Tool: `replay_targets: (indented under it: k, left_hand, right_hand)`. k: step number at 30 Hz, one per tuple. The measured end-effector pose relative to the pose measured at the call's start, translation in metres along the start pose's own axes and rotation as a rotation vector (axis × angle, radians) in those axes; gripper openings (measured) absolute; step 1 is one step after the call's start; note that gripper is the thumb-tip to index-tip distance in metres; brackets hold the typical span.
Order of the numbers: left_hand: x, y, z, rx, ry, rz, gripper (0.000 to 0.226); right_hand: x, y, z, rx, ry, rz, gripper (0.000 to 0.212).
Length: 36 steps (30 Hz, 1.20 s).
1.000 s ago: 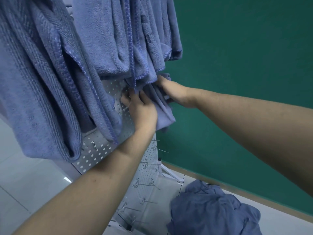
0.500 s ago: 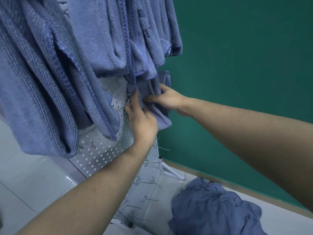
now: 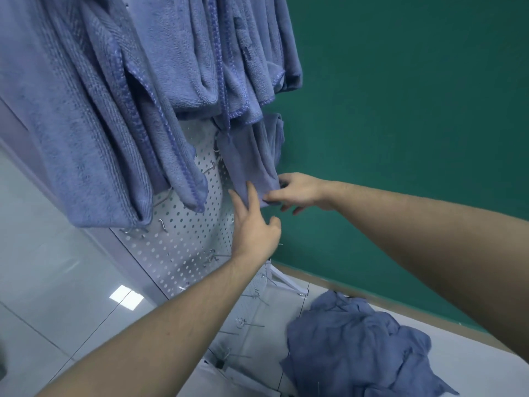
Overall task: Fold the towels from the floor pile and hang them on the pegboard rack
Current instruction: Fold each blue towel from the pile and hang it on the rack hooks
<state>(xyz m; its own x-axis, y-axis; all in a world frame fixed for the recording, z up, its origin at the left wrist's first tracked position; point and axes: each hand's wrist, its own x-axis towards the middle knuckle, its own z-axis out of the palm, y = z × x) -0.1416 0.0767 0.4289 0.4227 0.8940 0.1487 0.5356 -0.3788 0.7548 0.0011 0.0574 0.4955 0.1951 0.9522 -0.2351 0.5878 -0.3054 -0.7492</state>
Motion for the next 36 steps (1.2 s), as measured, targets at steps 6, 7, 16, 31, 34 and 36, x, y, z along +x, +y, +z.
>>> replay_targets:
  k: [6, 7, 16, 31, 34, 36]
  left_hand:
    - [-0.037, 0.007, 0.005, 0.131, -0.241, -0.052, 0.064]
    - [-0.044, 0.01, 0.009, 0.131, -0.286, -0.037, 0.059]
    - [-0.098, 0.03, 0.088, 0.042, -0.604, -0.021, 0.019]
    - [-0.117, -0.034, 0.298, 0.109, -0.837, 0.059, 0.022]
    - [-0.113, -0.066, 0.337, 0.153, -0.859, -0.011, 0.017]
    - [-0.11, -0.084, 0.359, 0.153, -0.875, -0.018, 0.02]
  right_hand:
    - [-0.056, 0.04, -0.008, -0.009, 0.032, 0.105, 0.023]
    - [-0.068, 0.048, -0.009, -0.009, 0.035, 0.119, 0.019]
    - [-0.174, 0.152, -0.015, 0.007, 0.079, 0.29, 0.013]
    - [-0.209, 0.392, 0.03, 0.271, 0.22, 0.648, 0.019]
    - [-0.19, 0.433, 0.06, 0.299, 0.218, 0.693, 0.01]
    - [-0.176, 0.457, 0.079, 0.312, 0.203, 0.72, 0.007]
